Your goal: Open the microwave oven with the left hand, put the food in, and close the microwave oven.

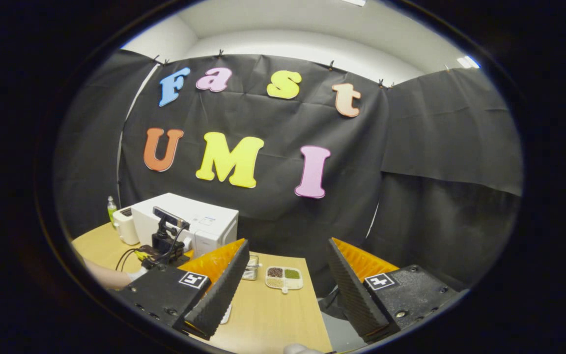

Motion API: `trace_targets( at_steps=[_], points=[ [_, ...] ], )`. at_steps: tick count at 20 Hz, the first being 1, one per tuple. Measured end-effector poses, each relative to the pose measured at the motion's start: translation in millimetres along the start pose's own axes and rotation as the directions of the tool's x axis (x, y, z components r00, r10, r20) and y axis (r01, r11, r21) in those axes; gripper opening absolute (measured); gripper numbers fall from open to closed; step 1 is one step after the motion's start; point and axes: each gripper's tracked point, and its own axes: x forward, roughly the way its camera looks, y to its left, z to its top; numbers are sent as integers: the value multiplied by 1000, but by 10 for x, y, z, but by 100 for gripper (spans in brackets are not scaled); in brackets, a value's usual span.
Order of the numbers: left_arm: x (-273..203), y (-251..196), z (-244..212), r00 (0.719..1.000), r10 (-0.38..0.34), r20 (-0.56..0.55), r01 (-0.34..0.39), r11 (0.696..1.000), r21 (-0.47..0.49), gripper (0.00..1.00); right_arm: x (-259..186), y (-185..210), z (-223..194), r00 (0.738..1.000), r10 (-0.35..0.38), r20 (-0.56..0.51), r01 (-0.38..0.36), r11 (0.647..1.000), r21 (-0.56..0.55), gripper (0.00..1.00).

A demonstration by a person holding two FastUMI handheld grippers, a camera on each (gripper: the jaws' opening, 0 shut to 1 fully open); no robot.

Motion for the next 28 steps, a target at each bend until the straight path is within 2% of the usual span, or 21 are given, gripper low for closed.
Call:
trace_targets(
  at_steps=[3,5,6,7,8,9,14,18,19,21,22,23,25,26,28],
  points=[
    [-327,45,-94,1000,-5,18,5,999,40,12,-32,-8,22,1000,-9,8,9,1000,5,100],
    [-596,111,-174,1000,-15,26,14,999,34,13,-44,39,0,1000,-2,6,2,1000,11,100],
    [-740,155,-217,1000,-17,15,17,1000,24,12,-46,73,-4,1000,3,6,-3,1000,14,96],
    [-866,191,-245,1000,-18,11,17,1000,26,12,-50,117,7,1000,12,8,-12,1000,19,100],
    [-994,246,-276,1000,-16,4,16,999,33,12,-47,175,6,1000,25,6,-25,999,24,96],
    [-1130,315,-320,1000,-12,-1,12,999,39,12,-45,255,1,999,41,7,-41,999,27,100],
    [-1689,701,-472,999,43,-11,-42,998,53,14,-113,629,52,993,117,23,-117,993,20,100],
    [-2010,1107,-555,990,139,-5,-138,984,115,27,-166,896,69,986,164,31,-165,986,23,100],
    [-2069,1181,-570,990,144,-4,-143,984,111,44,-186,970,65,984,177,33,-177,984,25,100],
    [-2167,1397,-581,985,170,-11,-169,982,80,64,-219,1074,66,980,194,35,-195,980,27,100],
    [-2200,1452,-586,985,170,-17,-169,984,53,84,-233,1115,63,979,200,36,-201,979,29,100],
    [-2265,1522,-591,983,182,-15,-181,983,42,90,-242,1156,65,978,206,37,-207,978,30,100],
    [-2364,1643,-566,978,209,-4,-209,976,57,91,-264,1233,58,975,217,37,-218,975,35,96],
    [-2420,1699,-573,976,218,-2,-217,974,61,91,-274,1270,50,975,221,36,-222,974,38,100],
    [-2546,1815,-601,973,231,-5,-230,971,65,90,-273,1352,7,973,230,26,-231,972,43,100]
  ],
)
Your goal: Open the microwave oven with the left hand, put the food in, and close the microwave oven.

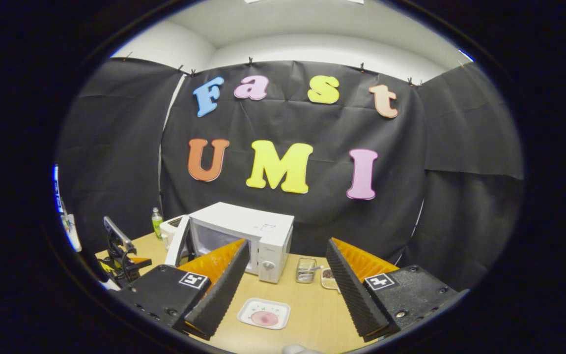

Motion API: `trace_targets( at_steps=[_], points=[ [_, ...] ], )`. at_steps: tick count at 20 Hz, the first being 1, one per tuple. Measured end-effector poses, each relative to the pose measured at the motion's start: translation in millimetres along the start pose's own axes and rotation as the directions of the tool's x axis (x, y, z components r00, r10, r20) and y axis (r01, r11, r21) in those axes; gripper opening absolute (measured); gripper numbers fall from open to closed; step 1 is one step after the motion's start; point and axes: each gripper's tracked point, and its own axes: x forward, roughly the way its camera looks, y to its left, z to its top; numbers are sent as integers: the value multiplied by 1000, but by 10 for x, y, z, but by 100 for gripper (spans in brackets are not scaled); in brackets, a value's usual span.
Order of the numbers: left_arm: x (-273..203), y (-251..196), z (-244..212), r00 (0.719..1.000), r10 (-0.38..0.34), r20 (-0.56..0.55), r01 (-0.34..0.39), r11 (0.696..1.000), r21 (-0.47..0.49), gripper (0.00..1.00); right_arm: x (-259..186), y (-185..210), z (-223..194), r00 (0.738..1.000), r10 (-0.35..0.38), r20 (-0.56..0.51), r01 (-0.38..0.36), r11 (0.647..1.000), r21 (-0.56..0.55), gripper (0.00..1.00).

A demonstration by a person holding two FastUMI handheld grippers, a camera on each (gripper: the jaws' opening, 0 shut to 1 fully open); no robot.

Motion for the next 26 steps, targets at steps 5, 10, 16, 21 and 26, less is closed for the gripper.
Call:
trace_targets(
  at_steps=[5,10,16,21,26],
  points=[
    [-166,517,-126,998,58,-11,-58,998,9,94,77,193,-166,999,22,-25,-22,1000,11,100],
    [-266,934,-241,995,87,-52,-89,995,-38,89,190,242,-455,997,17,-78,-16,1000,24,100],
    [-446,1380,-295,982,179,-64,-177,984,35,95,391,201,-890,988,19,-152,-16,1000,21,100],
    [-737,1515,-277,969,232,-86,-231,973,20,95,735,4,-1710,950,44,-310,-1,991,137,100],
    [-967,1028,-31,978,194,-79,-194,981,7,95,1057,-177,-2855,846,100,-523,-14,986,165,98]
  ],
)
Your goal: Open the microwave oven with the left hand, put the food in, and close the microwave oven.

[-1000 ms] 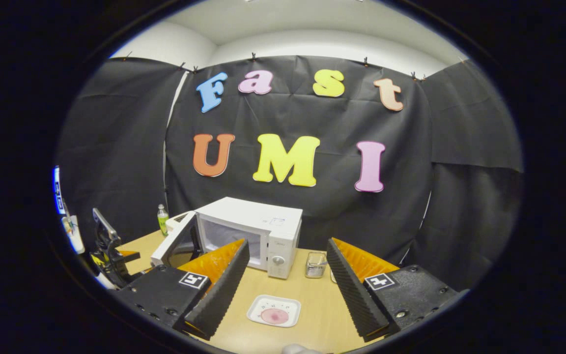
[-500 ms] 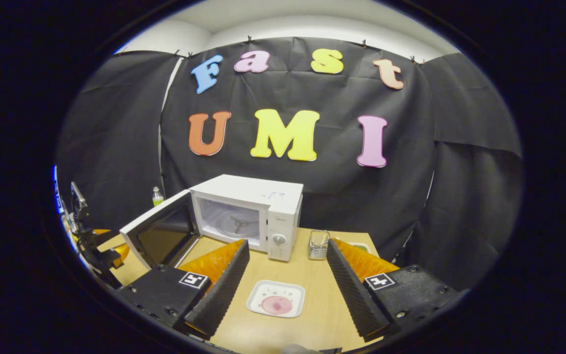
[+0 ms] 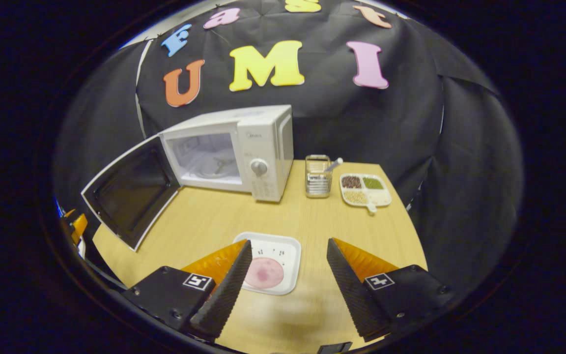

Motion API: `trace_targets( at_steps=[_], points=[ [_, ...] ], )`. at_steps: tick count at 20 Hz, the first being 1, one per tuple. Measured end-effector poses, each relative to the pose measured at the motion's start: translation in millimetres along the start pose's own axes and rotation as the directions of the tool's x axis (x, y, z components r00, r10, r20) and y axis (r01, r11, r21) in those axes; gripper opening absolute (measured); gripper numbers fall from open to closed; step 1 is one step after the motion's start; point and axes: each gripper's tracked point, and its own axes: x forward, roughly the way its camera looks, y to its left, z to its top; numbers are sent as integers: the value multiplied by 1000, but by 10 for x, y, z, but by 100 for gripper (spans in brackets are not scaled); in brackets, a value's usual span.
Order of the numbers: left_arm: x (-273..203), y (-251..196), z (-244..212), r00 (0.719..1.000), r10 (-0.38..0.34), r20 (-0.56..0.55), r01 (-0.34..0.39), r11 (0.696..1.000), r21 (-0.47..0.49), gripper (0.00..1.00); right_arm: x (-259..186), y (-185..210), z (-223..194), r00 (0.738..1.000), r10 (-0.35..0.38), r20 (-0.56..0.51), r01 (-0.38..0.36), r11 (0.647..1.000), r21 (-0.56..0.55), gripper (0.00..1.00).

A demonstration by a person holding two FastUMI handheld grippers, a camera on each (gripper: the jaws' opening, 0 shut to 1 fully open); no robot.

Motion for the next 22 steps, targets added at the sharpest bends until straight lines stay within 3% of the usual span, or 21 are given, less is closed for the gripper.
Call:
trace_targets(
  at_steps=[2,5,6,7,8,9,10,12,13,14,15,16,17,18,19,22],
  points=[
    [-36,-258,162,1000,-21,9,21,1000,9,95,285,-16,-329,993,44,-107,-40,999,36,93],
    [-93,-601,443,999,-43,26,43,999,5,95,581,-8,-661,962,123,-243,-92,987,133,86],
    [-99,-685,544,999,-38,36,38,999,3,95,645,3,-735,951,146,-272,-105,982,160,69],
    [-116,-748,632,998,-33,44,33,999,2,95,704,-3,-808,939,163,-302,-112,978,178,78],
    [-149,-800,708,998,-25,50,25,1000,-2,95,749,-6,-858,929,181,-324,-123,974,193,74],
    [-179,-850,779,998,-19,57,20,1000,-10,95,769,15,-890,918,202,-342,-134,968,214,60],
    [-220,-884,821,998,-11,59,12,1000,-17,95,784,34,-938,905,224,-361,-144,961,235,55],
    [-286,-894,845,999,9,53,-8,1000,-30,95,816,67,-915,891,262,-372,-164,948,274,49],
    [-312,-874,837,999,22,48,-21,999,-34,95,779,84,-947,877,271,-398,-161,944,289,58],
    [-342,-854,819,999,31,43,-30,999,-37,95,789,98,-948,873,273,-404,-151,939,309,36],
    [-366,-814,802,998,42,40,-41,998,-39,95,791,77,-982,863,266,-430,-134,940,313,31],
    [-381,-776,785,998,51,36,-50,998,-42,95,811,28,-967,864,246,-439,-110,944,311,32],
    [-382,-732,771,997,62,35,-60,997,-48,95,794,16,-996,861,231,-454,-90,946,312,25],
    [-370,-694,761,997,66,35,-64,996,-55,95,792,-3,-1009,854,216,-474,-67,948,312,12],
    [-346,-668,744,997,69,35,-67,996,-59,95,807,-14,-1009,851,198,-487,-44,950,310,8],
    [-246,-578,719,998,54,42,-51,996,-68,95,812,-12,-1004,842,176,-510,-12,951,308,4]
  ],
)
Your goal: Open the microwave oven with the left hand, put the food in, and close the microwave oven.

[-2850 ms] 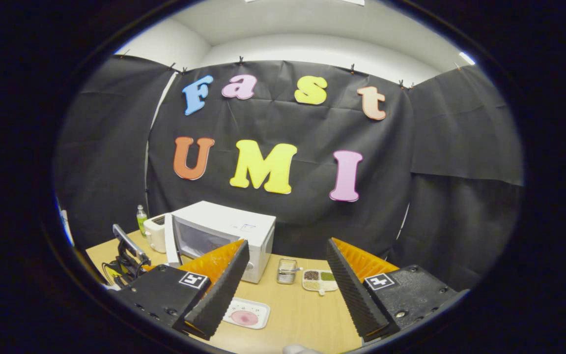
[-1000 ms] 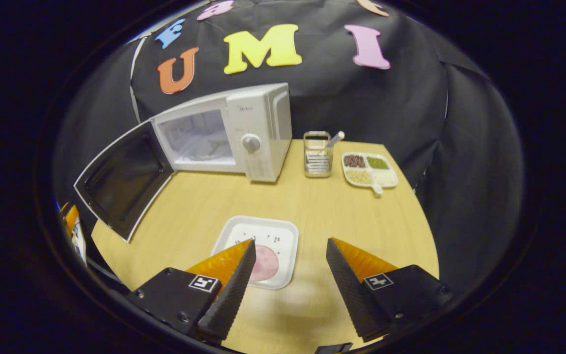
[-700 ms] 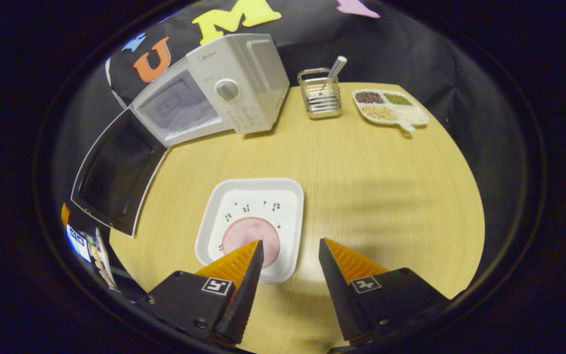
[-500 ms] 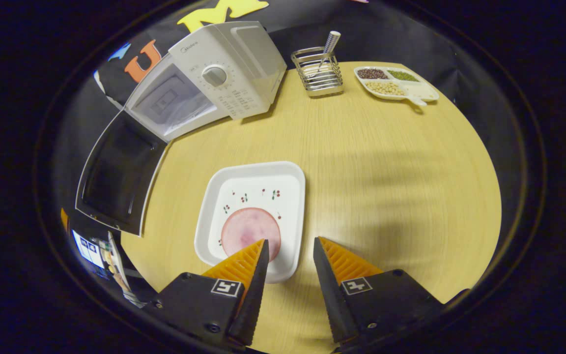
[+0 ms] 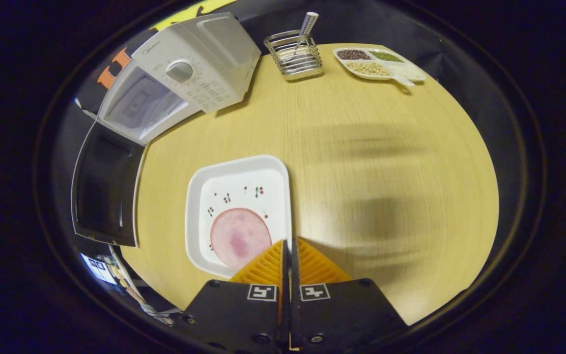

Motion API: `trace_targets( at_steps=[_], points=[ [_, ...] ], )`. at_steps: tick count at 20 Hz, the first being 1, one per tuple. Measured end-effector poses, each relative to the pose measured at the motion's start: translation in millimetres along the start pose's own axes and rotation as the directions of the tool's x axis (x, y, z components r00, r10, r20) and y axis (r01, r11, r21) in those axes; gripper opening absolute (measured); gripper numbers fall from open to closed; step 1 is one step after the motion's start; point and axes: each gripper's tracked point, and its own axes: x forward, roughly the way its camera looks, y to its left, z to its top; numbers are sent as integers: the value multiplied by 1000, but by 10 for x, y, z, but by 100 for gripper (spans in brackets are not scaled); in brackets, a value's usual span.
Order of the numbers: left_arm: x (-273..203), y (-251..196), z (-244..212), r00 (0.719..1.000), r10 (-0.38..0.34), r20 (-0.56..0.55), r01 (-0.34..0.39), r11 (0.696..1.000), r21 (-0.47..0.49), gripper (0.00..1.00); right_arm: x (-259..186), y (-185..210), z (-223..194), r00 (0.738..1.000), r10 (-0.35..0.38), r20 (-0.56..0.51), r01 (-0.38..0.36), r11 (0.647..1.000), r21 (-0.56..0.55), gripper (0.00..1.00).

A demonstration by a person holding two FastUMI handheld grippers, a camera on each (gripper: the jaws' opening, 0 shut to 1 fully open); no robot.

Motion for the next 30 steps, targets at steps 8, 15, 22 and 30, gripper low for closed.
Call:
trace_targets(
  at_steps=[8,15,22,30],
  points=[
    [163,224,108,995,-85,43,86,996,-15,95,-77,185,-62,988,153,33,-156,956,249,4],
    [223,226,269,981,-188,54,187,982,28,95,-336,709,21,954,235,187,-284,907,311,4],
    [180,126,542,966,-244,86,239,969,57,95,-445,1729,406,901,275,337,-391,850,352,4],
    [216,178,552,969,-243,52,238,967,89,95,-175,2897,1255,804,260,535,-511,763,397,4]
  ],
)
